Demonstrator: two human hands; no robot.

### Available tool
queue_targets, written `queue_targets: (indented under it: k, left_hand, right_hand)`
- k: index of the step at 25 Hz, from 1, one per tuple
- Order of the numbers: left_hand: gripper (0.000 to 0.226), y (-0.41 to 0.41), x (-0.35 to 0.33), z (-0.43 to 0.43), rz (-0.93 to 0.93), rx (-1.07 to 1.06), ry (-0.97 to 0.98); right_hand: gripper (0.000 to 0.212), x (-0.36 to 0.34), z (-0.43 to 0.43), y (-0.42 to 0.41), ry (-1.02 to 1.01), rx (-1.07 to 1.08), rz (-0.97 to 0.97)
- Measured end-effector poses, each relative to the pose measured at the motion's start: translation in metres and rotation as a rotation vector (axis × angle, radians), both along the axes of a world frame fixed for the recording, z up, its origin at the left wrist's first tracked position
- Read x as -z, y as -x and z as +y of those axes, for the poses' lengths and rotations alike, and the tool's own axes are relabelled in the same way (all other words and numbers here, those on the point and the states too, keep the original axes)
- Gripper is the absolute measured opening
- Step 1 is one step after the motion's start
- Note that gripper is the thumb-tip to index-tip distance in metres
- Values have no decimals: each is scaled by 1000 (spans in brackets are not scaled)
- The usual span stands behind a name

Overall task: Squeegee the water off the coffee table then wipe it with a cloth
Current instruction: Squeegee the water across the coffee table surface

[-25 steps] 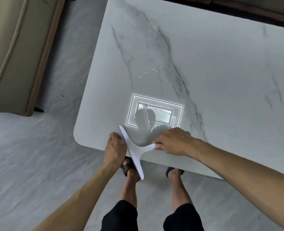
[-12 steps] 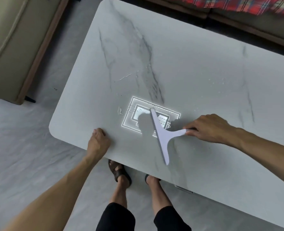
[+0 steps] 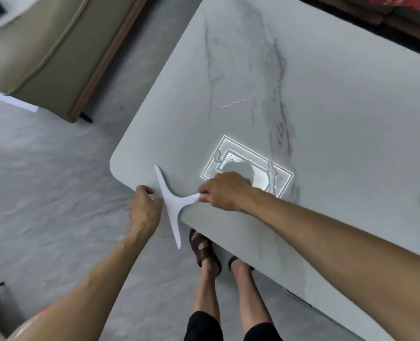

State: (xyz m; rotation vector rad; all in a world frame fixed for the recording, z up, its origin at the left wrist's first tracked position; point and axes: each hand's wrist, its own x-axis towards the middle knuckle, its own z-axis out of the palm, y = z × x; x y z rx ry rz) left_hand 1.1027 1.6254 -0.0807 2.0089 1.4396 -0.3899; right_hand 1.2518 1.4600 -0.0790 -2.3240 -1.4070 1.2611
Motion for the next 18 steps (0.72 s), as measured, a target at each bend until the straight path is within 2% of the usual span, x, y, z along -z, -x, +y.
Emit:
queue_targets:
  k: [4, 7, 9, 11, 14, 18]
  left_hand:
    - [16, -10, 5, -14, -1, 170, 68]
    - [12, -30, 6, -33, -73, 219, 91]
    - [5, -41, 3, -44, -118, 220, 122]
    - [8, -49, 1, -48, -151, 176, 131]
    - [12, -51, -6, -36, -172, 43, 63]
    - [12, -33, -11, 20, -145, -134, -10]
  right_hand:
    - [31, -7, -63, -60, -10, 116, -124]
    - [30, -24, -143, -101, 110, 223, -215]
    - [39, -40, -186, -116, 171, 304, -280]
    - [49, -57, -208, -120, 190, 338, -374]
    - [50, -66, -182, -109, 88, 272, -399]
    - [33, -45, -45, -67, 2, 79, -180]
